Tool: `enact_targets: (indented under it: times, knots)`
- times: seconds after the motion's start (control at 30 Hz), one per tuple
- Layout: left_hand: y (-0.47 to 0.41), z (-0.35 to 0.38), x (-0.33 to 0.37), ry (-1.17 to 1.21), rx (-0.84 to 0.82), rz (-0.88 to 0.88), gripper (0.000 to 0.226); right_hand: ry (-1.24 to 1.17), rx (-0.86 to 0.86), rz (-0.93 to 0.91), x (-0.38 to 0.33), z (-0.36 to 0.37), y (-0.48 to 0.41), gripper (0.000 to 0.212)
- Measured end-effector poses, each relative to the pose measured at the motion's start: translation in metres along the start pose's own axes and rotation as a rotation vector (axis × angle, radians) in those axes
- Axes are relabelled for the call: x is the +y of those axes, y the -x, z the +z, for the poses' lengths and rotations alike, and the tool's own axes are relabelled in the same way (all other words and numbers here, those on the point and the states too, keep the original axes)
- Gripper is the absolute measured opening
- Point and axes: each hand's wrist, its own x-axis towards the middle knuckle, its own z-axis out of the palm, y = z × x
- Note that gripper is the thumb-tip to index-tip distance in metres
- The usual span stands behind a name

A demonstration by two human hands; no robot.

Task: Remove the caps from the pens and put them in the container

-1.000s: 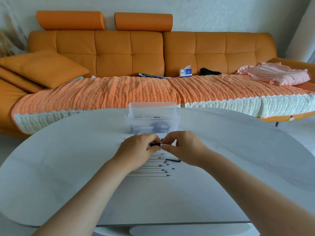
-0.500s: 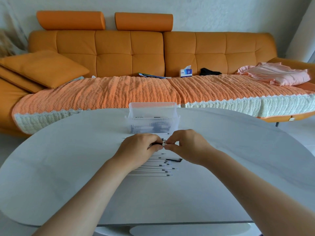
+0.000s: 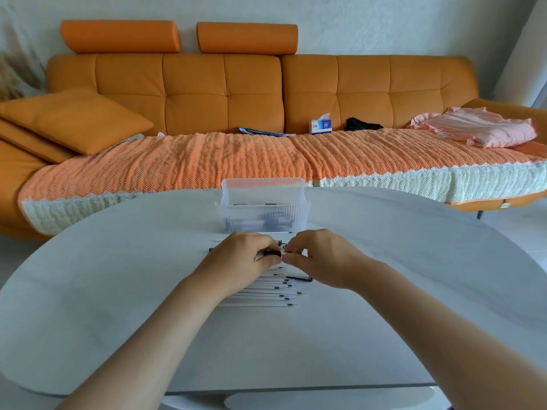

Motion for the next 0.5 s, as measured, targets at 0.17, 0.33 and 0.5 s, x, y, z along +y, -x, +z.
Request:
enact_targets:
  times: [0.17, 0.33, 0.5]
  knots:
    - [-0.0033, 0.0000, -0.0045, -0.001, -0.028, 0.064, 0.021, 0.036, 0.054, -0.010, 0.0019, -0.0030, -0.0003, 0.020]
    - [-0.0072, -0.0006, -0.0071, -0.070, 0.070, 0.213, 0.020, -0.204, -0.021, 0.073, 0.0063, -0.0016, -0.0008, 0.025]
    - [-0.0072, 0.0035, -0.0070, -0.031, 0.102, 0.182, 0.022, -0.063, 0.113, 0.008, 0.0091, -0.0029, 0.0002, 0.009]
